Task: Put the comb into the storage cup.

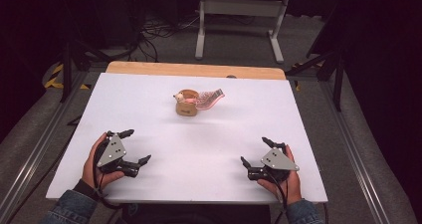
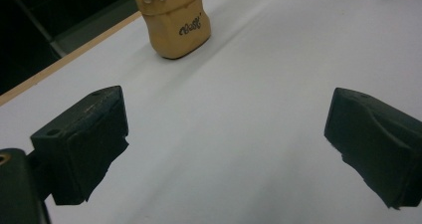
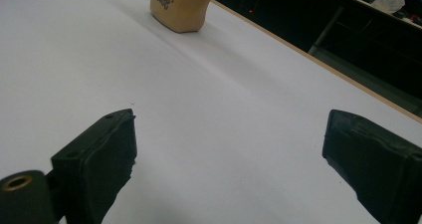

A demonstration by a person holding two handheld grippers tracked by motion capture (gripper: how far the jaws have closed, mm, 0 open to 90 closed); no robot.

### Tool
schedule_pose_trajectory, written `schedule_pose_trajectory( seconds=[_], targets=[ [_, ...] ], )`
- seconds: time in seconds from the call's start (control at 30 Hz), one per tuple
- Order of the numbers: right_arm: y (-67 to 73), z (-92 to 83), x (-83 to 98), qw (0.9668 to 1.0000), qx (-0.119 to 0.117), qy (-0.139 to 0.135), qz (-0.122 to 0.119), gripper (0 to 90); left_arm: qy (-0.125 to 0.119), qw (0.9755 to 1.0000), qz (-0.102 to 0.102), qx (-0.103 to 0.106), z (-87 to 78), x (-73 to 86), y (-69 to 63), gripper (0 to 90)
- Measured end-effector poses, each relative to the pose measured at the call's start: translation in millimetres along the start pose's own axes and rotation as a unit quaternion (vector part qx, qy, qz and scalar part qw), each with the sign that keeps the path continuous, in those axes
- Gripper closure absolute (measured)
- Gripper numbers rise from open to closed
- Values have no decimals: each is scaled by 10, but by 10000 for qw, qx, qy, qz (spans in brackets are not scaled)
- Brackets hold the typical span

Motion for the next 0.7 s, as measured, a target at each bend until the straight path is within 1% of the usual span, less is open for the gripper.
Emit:
schedule_pose_trajectory(
  seconds=[0.1,0.13,0.23,0.27,0.47,0.57,0.63,0.7],
  targets=[
    [-4,-14,-13,10000,44,-75,7,79,17,10000,4,-15,-4,-2,-10,44],
    [-7,-17,-11,10000,75,-63,-14,80,25,10000,43,-16,-7,-7,-11,43],
    [2,-22,-7,10000,72,-33,-23,80,15,10000,66,-19,-4,-11,-30,43],
    [2,-27,-12,10000,86,-40,-27,80,41,9999,121,-8,-4,-5,-34,43],
    [5,-39,-32,9998,163,-69,-38,81,33,9999,110,-8,-17,-1,-41,41],
    [-10,-54,-49,9994,329,-114,-88,97,25,9999,108,-13,-18,-1,-34,42],
    [-27,-70,-55,9991,395,-166,-63,99,34,10000,81,-8,-15,-1,-36,42],
    [-37,-74,-49,9990,422,-159,-50,100,52,10000,82,5,-5,4,-39,42]
  ],
)
Point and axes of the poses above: each handheld gripper's, and its own axes: z roughly forward along the jaws, x roughly out of its underside, y roughly to its left, the point moved 6 cm from there along z, roughly forward along the jaws, and after that the axes turned 7 degrees about -x, right-handed, at the moved point
